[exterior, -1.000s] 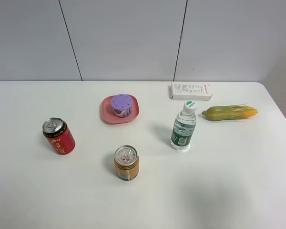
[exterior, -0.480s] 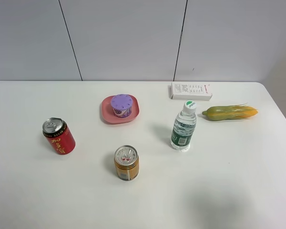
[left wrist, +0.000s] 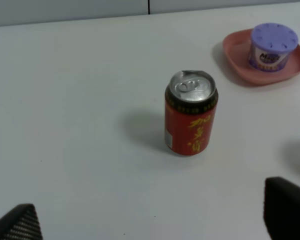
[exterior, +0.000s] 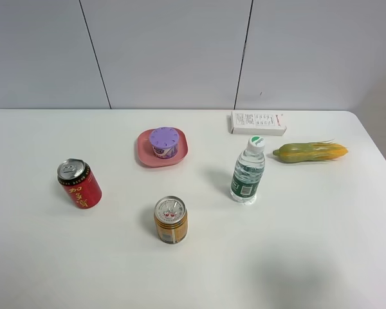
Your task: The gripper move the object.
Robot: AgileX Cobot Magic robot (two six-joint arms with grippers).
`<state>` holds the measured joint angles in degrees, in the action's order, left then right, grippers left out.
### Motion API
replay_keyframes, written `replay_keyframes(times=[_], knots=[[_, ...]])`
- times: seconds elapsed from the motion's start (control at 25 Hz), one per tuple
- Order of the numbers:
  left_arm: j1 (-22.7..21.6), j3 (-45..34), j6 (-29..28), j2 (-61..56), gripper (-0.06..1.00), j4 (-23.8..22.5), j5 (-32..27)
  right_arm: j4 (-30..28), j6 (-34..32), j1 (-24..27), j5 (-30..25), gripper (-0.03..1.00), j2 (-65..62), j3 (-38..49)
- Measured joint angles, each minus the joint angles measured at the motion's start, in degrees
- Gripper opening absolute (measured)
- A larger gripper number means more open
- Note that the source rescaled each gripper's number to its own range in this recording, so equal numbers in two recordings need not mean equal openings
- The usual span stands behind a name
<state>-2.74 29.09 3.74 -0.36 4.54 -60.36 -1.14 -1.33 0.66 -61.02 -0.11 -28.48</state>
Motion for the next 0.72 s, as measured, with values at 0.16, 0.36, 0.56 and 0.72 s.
replay_keyframes(times=[0.16, 0.36, 0.56, 0.72], knots=[[0.0, 0.0, 0.0, 0.0, 1.00, 0.0, 0.0, 0.0, 0.0, 0.0, 0.0, 1.00, 0.0, 0.0], [0.0, 0.0, 0.0, 0.0, 1.00, 0.0, 0.0, 0.0, 0.0, 0.0, 0.0, 1.00, 0.0, 0.0], [0.0, 0.0, 0.1, 0.0, 1.00, 0.0, 0.0, 0.0, 0.0, 0.0, 0.0, 1.00, 0.0, 0.0], [0.0, 0.0, 0.1, 0.0, 1.00, 0.0, 0.0, 0.0, 0.0, 0.0, 0.0, 1.00, 0.0, 0.0]])
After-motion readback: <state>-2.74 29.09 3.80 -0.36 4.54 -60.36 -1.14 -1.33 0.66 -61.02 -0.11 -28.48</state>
